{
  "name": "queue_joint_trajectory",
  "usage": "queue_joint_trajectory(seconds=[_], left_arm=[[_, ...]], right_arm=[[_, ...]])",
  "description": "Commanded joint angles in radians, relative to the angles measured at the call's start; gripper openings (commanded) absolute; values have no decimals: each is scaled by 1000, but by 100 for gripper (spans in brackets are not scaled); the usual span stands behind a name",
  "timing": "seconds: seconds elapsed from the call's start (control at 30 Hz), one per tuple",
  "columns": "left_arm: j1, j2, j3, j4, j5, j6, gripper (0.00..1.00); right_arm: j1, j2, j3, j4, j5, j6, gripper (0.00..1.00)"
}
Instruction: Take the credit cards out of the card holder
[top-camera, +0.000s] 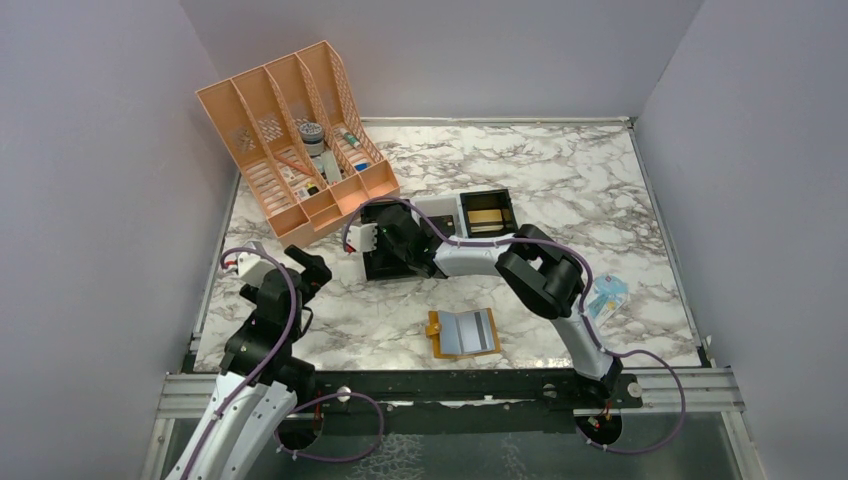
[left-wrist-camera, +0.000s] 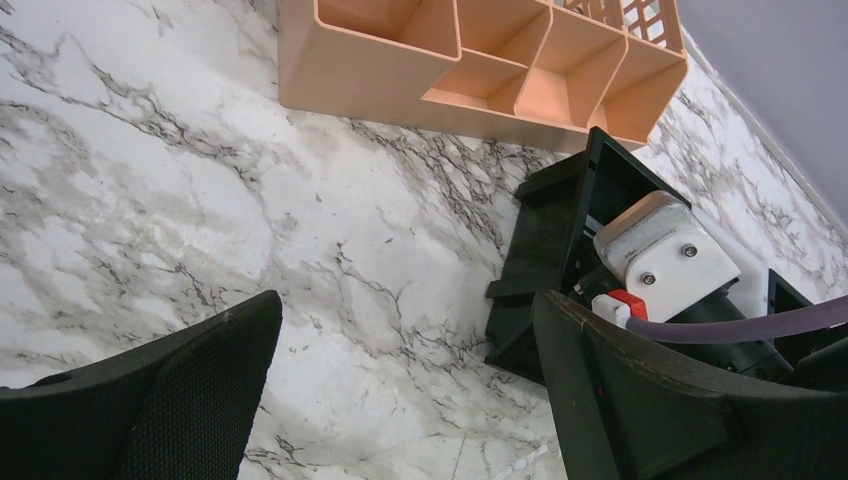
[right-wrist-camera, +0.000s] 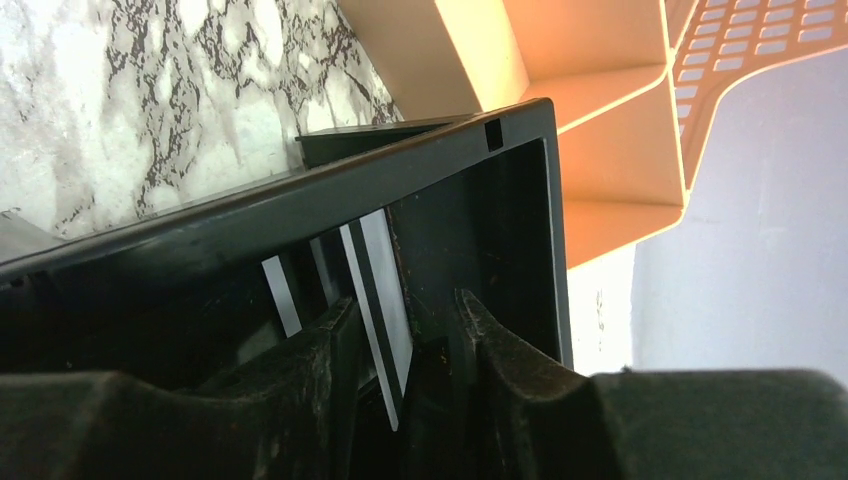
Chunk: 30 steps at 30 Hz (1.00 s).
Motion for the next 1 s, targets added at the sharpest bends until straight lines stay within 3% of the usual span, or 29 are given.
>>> queue_joint_trajectory(seconds=[0.0, 0.37, 0.47, 0.97], left_arm=[[7, -16, -5, -20, -28, -16, 99], [6, -2, 9, -17, -15, -8, 99], [7, 0, 11, -17, -15, -6, 99], [6, 23, 16, -2, 9, 10, 99]], right_arm=[[6, -17, 10, -3, -40, 9, 39], [5, -28, 27, -60, -59, 31, 47], [4, -28, 30, -69, -64, 34, 55], [5, -80, 34, -32, -96, 126, 57]])
